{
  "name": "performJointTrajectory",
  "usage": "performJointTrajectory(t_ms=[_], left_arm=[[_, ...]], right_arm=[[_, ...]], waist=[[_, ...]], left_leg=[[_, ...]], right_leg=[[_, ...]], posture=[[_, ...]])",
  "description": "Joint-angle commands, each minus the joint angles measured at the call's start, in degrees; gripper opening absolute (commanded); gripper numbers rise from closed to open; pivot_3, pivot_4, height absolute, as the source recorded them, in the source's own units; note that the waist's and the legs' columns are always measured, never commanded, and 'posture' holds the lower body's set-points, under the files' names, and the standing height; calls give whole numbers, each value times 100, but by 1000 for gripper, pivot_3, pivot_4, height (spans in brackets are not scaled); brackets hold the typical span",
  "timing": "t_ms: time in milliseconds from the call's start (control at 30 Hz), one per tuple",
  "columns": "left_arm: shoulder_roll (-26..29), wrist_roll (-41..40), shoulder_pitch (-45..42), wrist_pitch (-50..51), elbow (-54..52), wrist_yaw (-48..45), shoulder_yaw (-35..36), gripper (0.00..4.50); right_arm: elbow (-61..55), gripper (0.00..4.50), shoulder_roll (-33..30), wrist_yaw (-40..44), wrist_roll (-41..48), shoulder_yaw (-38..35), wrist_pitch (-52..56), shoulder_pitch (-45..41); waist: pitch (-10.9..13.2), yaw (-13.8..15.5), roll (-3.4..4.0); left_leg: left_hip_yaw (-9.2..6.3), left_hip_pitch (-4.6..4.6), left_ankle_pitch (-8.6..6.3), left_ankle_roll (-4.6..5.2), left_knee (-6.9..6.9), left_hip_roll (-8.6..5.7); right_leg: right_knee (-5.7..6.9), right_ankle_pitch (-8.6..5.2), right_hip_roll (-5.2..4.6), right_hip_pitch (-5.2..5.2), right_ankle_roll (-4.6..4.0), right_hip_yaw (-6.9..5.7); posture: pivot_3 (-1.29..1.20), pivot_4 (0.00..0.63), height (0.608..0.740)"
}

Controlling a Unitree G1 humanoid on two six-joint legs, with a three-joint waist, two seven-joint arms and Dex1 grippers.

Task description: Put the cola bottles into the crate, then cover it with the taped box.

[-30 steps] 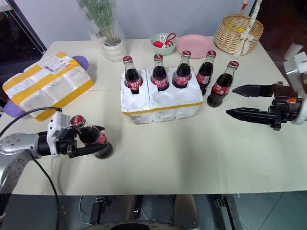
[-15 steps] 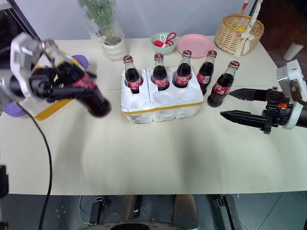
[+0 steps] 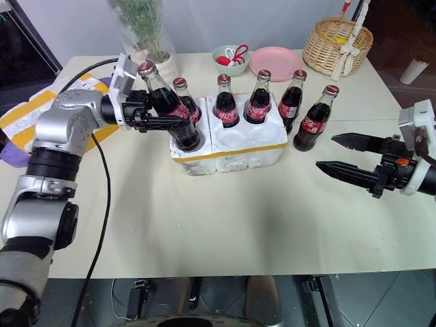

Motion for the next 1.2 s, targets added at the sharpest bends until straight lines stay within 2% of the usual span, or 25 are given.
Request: performJointTrajectory(t_ms=[33,200,333,400,467,667,833,900,1000,1200], left_arm=[[-117,98,-124,-315,97,69,177,2708],[-269,582,291,-854,17,113,-84,2708],[-188,992,624,-1252,-124,36,-352,2708],[-124,969,626,-1159,-169,20,-295,3751],[-79,936,625,-1103,-215,42,-218,4456],[460,362,778,-302,-926,-45,329,4456],[1577,-1158,1045,1894,-2304,-519,1166,4456],[1839,-1667,1201,2549,-2794,-469,1408,4456],[1875,-2031,1498,2911,-3400,-132,1611,4456],[1864,-2172,2291,2897,-4292,246,1610,4456]], right_arm=[[-154,4500,127,-165,-31,-245,-219,105],[-60,4500,257,-480,-455,-3,-617,149],[163,4500,385,-819,-742,231,-876,-41],[254,4500,430,-896,-831,289,-980,-110],[346,4500,460,-953,-947,356,-1100,-146],[724,4500,597,-1279,-1386,531,-1509,-245],[863,4500,887,-1672,-1429,523,-1502,-355],[953,4500,993,-1772,-1398,590,-1450,-429],[1113,4500,1086,-1813,-1569,868,-1596,-550],[1900,4500,1330,-1963,-1975,1454,-1948,-1334]], waist=[[0,11,-1],[0,-1,-1],[2,-28,-4],[1,-33,-2],[0,-31,-1],[0,-14,-1],[1,-44,-1],[0,-31,1],[-1,0,2],[-1,-22,2]], left_leg=[[0,0,0,0,1,0],[0,0,0,0,1,-2],[0,1,0,0,0,-1],[0,2,0,0,0,-1],[0,3,0,1,-2,0],[-1,3,-1,1,0,-1],[-4,2,-1,2,-1,0],[-5,4,-1,2,-2,1],[-4,8,-1,2,2,0],[-4,11,-1,1,4,1]], right_leg=[[0,0,0,0,0,0],[2,1,-1,-1,1,1],[3,1,0,-1,0,1],[2,1,0,-1,0,2],[5,1,1,-3,0,2],[6,1,0,0,0,2],[8,0,1,-4,0,2],[9,0,1,-1,0,2],[9,0,-1,7,0,3],[10,2,1,8,-4,3]], posture=[[0,150,737],[0,150,737],[0,150,737],[0,150,737],[0,150,737],[0,150,737],[0,150,737],[0,150,737],[0,150,737],[0,150,737]])
